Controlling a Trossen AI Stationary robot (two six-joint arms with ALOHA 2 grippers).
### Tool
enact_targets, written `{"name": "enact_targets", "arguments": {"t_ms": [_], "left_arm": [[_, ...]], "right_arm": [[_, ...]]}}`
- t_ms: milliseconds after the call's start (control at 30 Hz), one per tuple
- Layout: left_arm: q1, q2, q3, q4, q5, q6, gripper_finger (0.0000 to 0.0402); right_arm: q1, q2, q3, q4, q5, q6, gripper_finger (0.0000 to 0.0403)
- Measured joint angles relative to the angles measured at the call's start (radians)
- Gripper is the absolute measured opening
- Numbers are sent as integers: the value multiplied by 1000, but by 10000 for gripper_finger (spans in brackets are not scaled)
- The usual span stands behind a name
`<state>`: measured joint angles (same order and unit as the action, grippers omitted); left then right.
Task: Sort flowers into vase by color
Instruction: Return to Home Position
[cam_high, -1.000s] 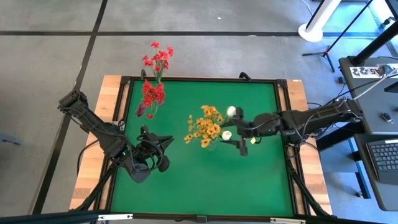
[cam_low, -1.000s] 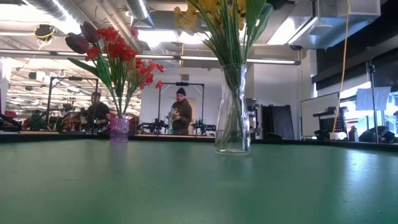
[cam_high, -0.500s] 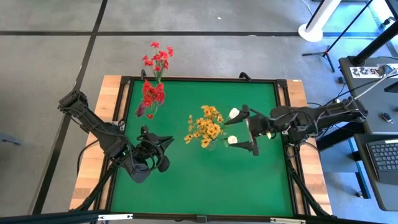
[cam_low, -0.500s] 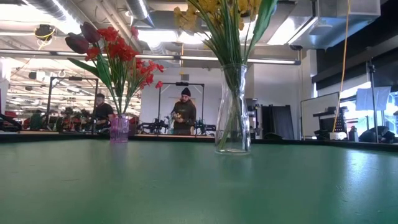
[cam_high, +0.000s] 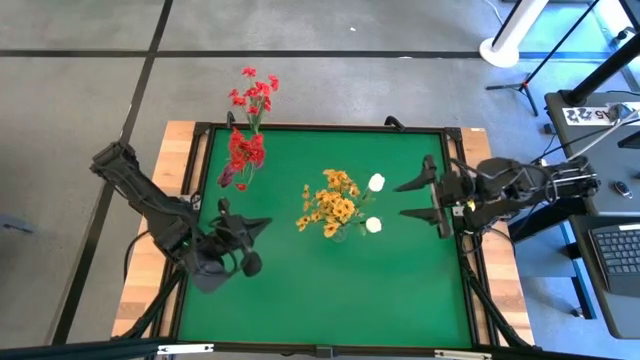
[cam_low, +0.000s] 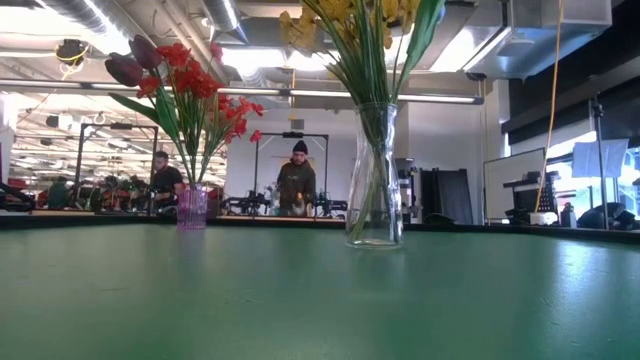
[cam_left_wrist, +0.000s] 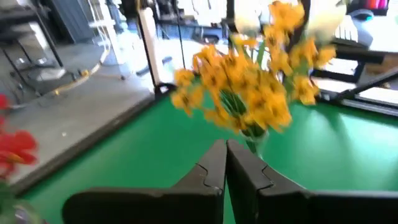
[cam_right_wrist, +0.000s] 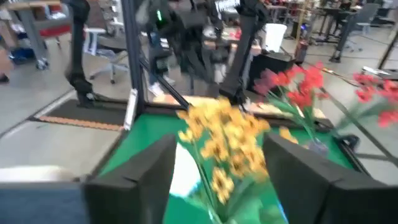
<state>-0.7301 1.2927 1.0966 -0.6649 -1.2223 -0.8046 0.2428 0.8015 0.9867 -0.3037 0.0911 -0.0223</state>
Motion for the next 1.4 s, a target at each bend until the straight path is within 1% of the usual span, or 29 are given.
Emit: {"name": "enact_targets", "arguments": {"t_ms": [67,133,233,300,400,567,600,700,800,900,1000,1100,1267,1333,1400], "left_arm": [[1,-42,0,-1,-26,42,2],[24,-92,0,-2,-16,62,2],[93,-150,0,5,87,129,1],[144,-166,0,24,164,213,1],[197,-197,0,84,214,340,1],[221,-280,-5,169,262,500,0],[222,-306,-22,211,281,528,0],[229,-395,-141,410,383,638,0],[248,-480,-330,664,499,728,0],[268,-544,-522,942,602,768,0],[276,-560,-679,1114,692,771,0],[276,-566,-790,1186,696,743,0],[279,-609,-895,1208,652,705,0],[274,-654,-906,1170,622,716,0],[255,-758,-906,1084,578,751,0]], "right_arm": [[0,-57,-47,-12,25,-6,217],[-2,-114,-106,29,32,-16,189],[-1,-206,-220,98,33,-39,149],[-1,-263,-298,175,33,-53,123],[-1,-361,-403,241,44,-86,89],[-1,-505,-542,330,185,-113,47],[-1,-529,-569,341,206,-113,40],[-2,-586,-630,389,228,-114,21],[-1,-628,-668,412,207,-114,5],[-1,-653,-690,413,169,-102,6],[-1,-660,-705,415,138,-81,10],[-1,-661,-726,425,127,-76,4],[-1,-662,-795,485,189,-107,4],[-1,-674,-800,486,215,-120,2],[-1,-699,-799,486,226,-124,2]]}}
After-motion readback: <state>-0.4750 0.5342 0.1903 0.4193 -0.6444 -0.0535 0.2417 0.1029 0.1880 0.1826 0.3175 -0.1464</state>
